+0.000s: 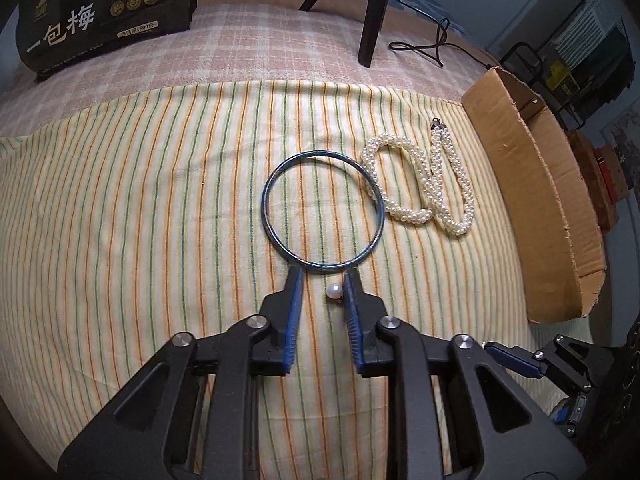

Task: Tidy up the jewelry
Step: 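Lower the left tool onto the pearl earring and close on it, then carry the pearl earring in the left tool over the box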

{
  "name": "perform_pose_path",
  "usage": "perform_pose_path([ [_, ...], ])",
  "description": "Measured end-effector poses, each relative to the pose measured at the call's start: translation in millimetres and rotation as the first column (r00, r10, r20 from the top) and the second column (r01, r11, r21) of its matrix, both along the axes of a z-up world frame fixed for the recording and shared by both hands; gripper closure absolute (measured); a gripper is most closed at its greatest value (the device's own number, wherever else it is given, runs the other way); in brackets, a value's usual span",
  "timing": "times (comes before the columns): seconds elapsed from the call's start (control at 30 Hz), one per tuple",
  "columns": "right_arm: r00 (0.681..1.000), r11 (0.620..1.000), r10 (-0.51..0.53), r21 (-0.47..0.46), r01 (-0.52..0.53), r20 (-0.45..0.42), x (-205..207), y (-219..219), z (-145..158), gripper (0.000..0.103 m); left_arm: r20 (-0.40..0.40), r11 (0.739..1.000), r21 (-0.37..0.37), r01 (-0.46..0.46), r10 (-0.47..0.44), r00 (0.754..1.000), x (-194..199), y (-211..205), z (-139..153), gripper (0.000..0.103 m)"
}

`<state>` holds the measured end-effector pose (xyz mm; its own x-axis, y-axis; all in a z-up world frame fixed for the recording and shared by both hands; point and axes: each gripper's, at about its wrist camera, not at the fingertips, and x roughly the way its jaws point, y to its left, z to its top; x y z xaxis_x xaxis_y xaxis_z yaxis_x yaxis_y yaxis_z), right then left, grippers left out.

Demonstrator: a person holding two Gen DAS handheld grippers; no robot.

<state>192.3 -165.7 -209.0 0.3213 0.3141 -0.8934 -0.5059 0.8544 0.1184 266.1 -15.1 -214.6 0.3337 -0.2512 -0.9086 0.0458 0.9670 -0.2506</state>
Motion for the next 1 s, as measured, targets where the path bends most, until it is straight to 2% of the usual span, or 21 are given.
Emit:
perform_pose_path([
  [0.17, 1.0, 1.0, 0.006, -0.02, -0.006, 0.012, -1, 2, -1, 0.078, 0.011, 1.0, 0.024, 0.002, -0.003, 1.0, -1, 1, -2, 0.095],
  [0.5, 1.0, 1.0, 0.0, -0.025, 0.001, 0.015, 2, 1, -1, 0.094, 0.024, 0.999, 0.039, 0.008, -0.009, 1.0, -2, 1, 0, 0.096],
  [1.0, 0.999, 1.0, 0.009, 0.009, -0.01, 0.034, -7, 0, 12, 0.094, 0.047, 0.999, 0.027, -0.023, 0.022, 0.999, -10, 18, 13, 0.096],
])
